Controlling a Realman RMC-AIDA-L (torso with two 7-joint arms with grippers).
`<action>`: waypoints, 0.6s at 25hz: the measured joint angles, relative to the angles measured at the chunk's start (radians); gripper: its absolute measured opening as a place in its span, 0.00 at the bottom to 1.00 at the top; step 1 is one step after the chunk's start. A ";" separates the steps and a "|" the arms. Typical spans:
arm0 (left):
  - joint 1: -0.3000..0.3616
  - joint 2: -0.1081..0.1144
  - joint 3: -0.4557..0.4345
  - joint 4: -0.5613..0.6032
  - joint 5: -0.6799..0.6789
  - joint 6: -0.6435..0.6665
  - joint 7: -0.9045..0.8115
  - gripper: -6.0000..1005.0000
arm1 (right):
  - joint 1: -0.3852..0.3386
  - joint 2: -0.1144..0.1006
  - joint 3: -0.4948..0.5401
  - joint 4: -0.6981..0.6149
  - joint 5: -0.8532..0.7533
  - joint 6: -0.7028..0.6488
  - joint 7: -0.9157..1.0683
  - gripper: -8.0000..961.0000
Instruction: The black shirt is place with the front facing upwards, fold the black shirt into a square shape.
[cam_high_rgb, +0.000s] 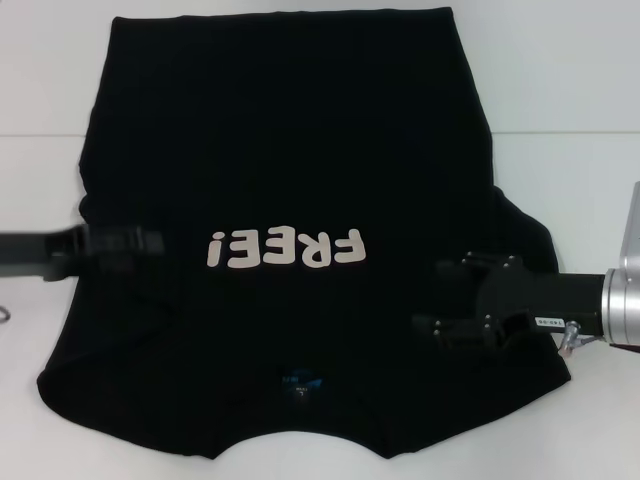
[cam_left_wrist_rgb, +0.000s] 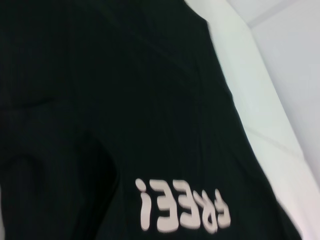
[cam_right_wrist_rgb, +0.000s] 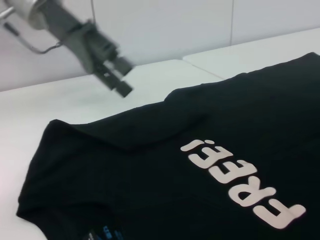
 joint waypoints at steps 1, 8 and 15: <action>0.011 -0.008 -0.002 0.006 -0.008 0.018 0.095 0.61 | 0.000 0.000 0.003 0.000 0.002 0.002 0.004 0.89; 0.073 -0.118 0.030 0.104 -0.001 0.042 0.556 0.74 | 0.002 -0.011 0.011 -0.033 0.009 0.021 0.238 0.89; 0.104 -0.187 0.066 0.144 -0.007 0.073 0.845 0.74 | -0.001 -0.061 0.000 -0.161 -0.073 0.027 0.718 0.89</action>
